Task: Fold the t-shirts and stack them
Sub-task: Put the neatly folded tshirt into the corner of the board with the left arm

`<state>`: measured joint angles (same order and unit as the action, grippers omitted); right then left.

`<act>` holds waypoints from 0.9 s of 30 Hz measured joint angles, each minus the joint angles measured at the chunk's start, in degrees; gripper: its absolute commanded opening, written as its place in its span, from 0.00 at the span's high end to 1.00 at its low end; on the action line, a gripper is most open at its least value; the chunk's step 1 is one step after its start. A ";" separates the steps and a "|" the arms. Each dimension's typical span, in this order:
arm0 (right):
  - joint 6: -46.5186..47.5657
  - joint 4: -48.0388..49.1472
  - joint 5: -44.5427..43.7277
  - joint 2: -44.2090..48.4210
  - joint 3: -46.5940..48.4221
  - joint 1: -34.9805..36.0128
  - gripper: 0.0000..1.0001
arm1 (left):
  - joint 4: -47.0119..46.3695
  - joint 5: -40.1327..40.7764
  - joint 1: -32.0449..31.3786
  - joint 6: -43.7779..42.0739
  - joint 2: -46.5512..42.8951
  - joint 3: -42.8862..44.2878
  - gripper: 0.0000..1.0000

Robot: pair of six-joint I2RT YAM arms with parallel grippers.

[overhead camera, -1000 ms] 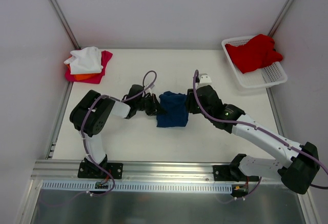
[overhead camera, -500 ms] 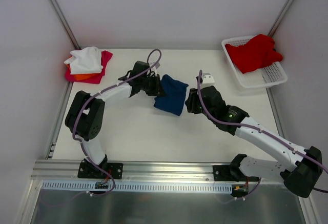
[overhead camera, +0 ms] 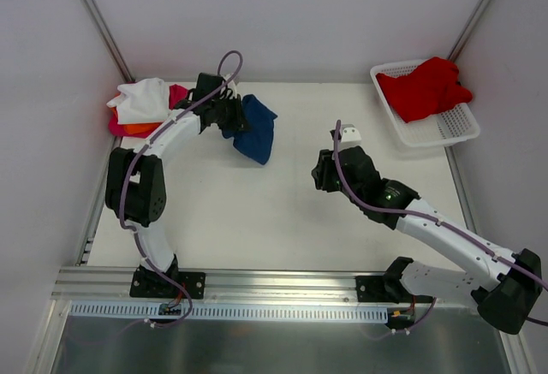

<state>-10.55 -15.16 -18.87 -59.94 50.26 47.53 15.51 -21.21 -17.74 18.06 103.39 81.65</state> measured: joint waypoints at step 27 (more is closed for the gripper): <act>0.76 3.10 2.56 2.62 -5.20 -1.97 0.61 | 19.96 2.25 19.10 -10.32 20.94 42.21 1.00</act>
<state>-9.78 -12.05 -16.32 -57.32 45.06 45.56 35.46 -18.96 1.37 7.75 124.33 123.85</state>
